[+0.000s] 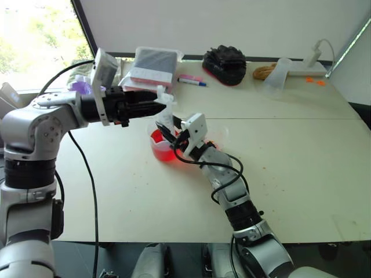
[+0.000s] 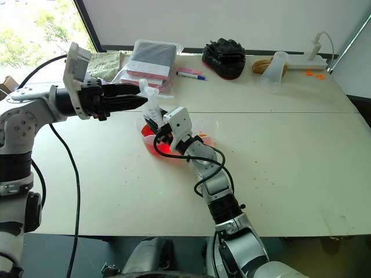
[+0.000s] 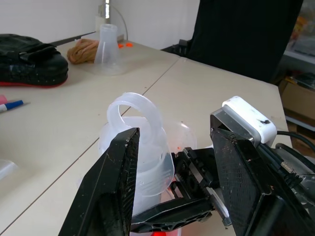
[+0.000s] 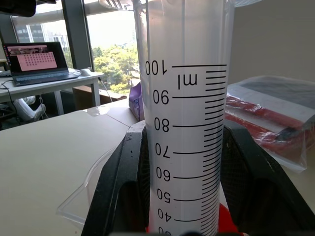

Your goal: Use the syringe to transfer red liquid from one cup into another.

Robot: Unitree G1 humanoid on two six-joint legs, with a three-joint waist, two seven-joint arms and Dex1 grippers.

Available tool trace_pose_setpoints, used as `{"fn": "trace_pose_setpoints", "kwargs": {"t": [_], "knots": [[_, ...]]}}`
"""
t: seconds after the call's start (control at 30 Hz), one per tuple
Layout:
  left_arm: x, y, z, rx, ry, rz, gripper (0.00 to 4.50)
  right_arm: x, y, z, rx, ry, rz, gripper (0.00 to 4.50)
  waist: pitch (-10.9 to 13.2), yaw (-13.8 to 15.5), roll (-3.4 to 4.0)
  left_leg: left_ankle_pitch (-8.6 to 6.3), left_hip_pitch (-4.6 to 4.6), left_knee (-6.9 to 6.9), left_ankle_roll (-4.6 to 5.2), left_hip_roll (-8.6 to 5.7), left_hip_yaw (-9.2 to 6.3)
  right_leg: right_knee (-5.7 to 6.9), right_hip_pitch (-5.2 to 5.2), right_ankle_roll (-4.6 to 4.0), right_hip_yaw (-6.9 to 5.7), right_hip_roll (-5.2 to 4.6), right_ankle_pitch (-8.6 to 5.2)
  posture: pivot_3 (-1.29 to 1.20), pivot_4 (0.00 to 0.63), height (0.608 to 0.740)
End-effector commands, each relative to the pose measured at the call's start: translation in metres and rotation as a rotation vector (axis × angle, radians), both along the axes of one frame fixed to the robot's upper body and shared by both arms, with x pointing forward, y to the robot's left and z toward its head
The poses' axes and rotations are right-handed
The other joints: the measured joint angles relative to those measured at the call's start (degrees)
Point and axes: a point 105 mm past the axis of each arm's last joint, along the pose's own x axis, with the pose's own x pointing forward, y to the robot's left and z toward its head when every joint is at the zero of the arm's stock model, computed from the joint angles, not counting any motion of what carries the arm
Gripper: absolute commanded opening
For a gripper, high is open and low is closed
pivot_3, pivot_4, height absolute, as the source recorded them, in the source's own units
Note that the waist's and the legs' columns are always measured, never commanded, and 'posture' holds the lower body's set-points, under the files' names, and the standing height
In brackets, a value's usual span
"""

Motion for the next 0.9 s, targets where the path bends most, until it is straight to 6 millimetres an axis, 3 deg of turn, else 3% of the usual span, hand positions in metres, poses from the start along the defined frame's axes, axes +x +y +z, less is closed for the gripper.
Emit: {"fn": "trace_pose_setpoints", "kwargs": {"t": [0.03,0.13,0.23,0.37,0.6,0.9], "knots": [[0.001,-0.004,0.003,0.001,-0.025,-0.011,2.4,-0.007,0.005,0.018,0.014,-0.072,0.022,1.33,0.0,0.0,0.0,0.0,0.0,0.0,0.0,0.0,0.0,0.0,0.0,0.0,0.0,0.0,0.0,0.0,0.15,0.74],[0.003,-0.006,0.002,-0.016,-0.02,-0.008,2.4,-0.007,0.006,0.017,0.009,-0.073,0.025,1.33,0.0,0.0,0.0,0.0,0.0,0.0,0.0,0.0,0.0,0.0,0.0,0.0,0.0,0.0,0.0,0.0,0.15,0.74],[0.003,-0.008,-0.001,-0.019,-0.018,-0.009,1.54,-0.007,0.006,0.017,0.009,-0.073,0.024,1.33,0.0,0.0,-0.01,0.0,0.01,0.0,0.0,0.0,0.0,0.0,0.01,0.0,0.0,0.0,0.0,0.0,0.15,0.74],[0.004,-0.009,-0.001,-0.026,-0.016,-0.009,0.03,-0.007,0.007,0.018,0.007,-0.074,0.027,1.33,0.0,0.0,-0.01,0.0,0.02,0.0,0.0,0.0,0.0,0.0,0.01,0.0,0.0,0.0,0.0,0.0,0.15,0.74],[0.002,-0.011,-0.002,-0.033,-0.011,-0.019,0.03,-0.009,0.008,0.016,0.008,-0.066,0.038,1.33,0.0,0.0,-0.02,0.0,0.04,0.0,0.0,0.0,-0.01,0.01,0.03,0.0,0.0,0.0,0.0,0.0,0.15,0.74],[0.003,-0.012,0.013,-0.053,-0.049,-0.018,0.03,-0.01,0.013,0.014,0.014,-0.049,0.057,1.33,0.0,0.0,-0.01,0.0,0.04,0.0,0.0,0.0,-0.01,0.01,0.03,0.0,0.0,0.0,0.0,0.0,0.15,0.74]]}}
